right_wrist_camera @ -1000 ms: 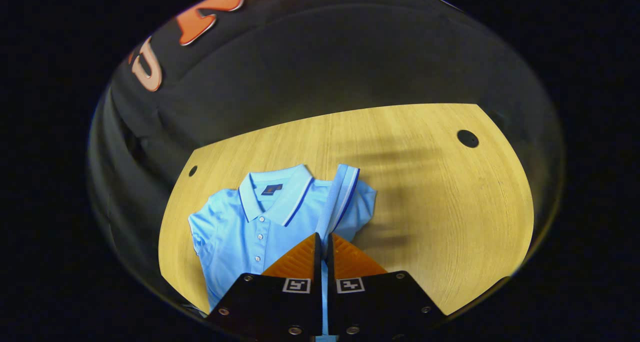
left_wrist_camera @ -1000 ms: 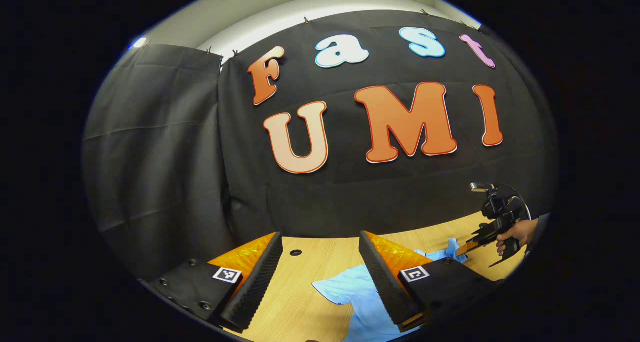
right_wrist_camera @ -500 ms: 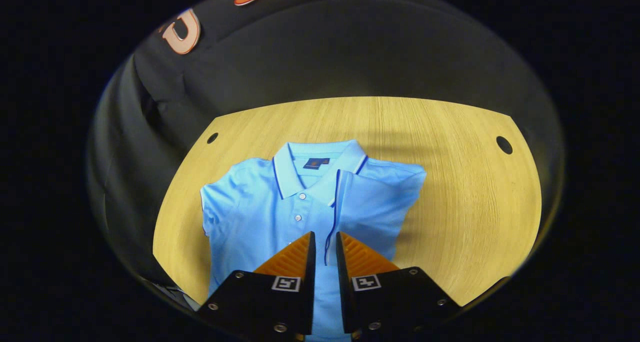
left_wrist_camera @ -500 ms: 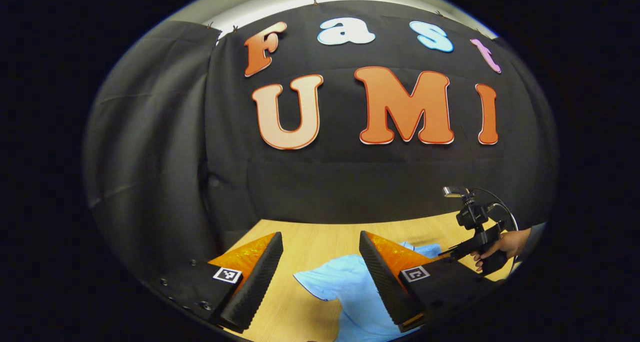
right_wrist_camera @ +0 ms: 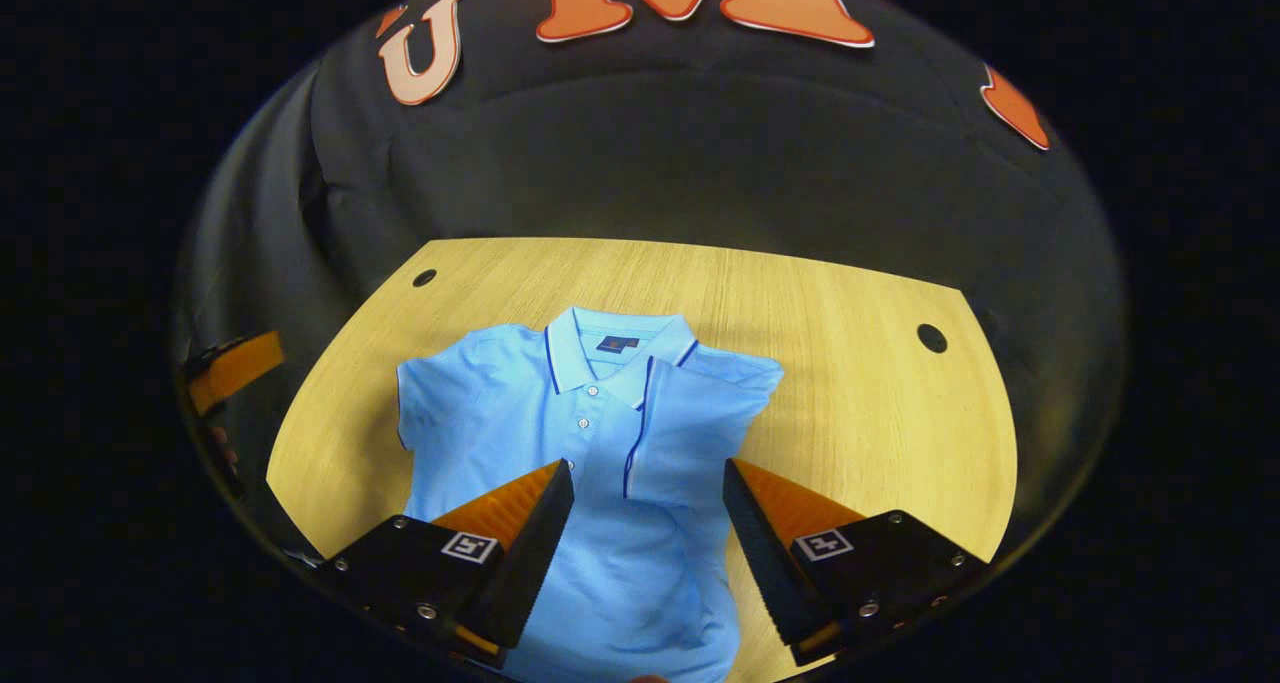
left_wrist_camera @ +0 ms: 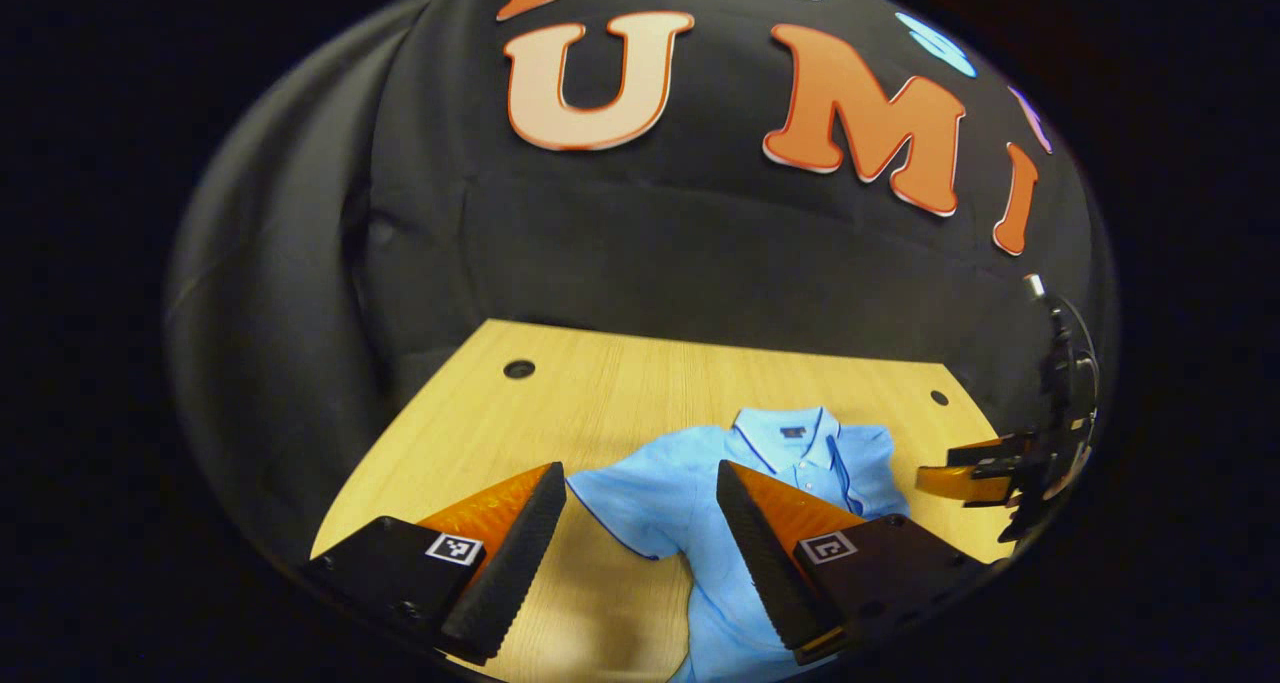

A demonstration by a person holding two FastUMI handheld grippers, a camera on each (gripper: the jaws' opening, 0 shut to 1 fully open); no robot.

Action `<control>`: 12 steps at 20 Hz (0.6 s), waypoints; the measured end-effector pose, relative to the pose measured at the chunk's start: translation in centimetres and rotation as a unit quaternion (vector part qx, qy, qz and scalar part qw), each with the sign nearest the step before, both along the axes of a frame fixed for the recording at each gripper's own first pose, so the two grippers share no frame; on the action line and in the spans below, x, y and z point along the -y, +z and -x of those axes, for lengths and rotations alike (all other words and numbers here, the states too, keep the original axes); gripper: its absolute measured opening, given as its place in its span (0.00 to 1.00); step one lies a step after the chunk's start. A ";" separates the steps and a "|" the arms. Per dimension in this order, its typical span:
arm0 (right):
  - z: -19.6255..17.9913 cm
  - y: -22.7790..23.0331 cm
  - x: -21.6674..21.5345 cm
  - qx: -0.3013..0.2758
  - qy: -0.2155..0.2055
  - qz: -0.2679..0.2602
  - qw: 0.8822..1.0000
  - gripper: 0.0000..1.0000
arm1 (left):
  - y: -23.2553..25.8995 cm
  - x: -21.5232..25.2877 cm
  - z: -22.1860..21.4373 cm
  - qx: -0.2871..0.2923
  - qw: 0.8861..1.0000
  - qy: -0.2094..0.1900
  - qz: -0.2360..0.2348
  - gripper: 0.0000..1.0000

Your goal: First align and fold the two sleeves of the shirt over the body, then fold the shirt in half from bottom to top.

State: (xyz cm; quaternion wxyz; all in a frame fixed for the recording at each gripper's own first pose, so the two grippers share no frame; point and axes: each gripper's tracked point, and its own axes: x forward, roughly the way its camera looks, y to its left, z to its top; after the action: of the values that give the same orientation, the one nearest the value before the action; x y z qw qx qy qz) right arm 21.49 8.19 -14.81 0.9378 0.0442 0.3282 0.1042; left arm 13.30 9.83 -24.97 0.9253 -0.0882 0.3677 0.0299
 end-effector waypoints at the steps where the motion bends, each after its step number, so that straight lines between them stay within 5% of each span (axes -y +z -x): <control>1: 0.8 0.3 0.8 0.005 -0.010 0.004 1.000 0.94 | -1.5 -0.2 -0.2 -0.024 1.000 0.000 0.009 0.97; 12: 8.9 1.7 6.1 0.036 -0.138 0.021 0.990 0.97 | -12.4 -1.3 -3.0 -0.173 0.984 -0.033 0.010 0.98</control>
State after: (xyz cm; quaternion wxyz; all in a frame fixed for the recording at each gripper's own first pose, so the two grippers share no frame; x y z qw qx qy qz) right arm 12.62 2.05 -13.08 0.9552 0.0657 0.2870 -0.0312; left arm 16.33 11.15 -37.40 0.8470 -0.0790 0.5256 0.0105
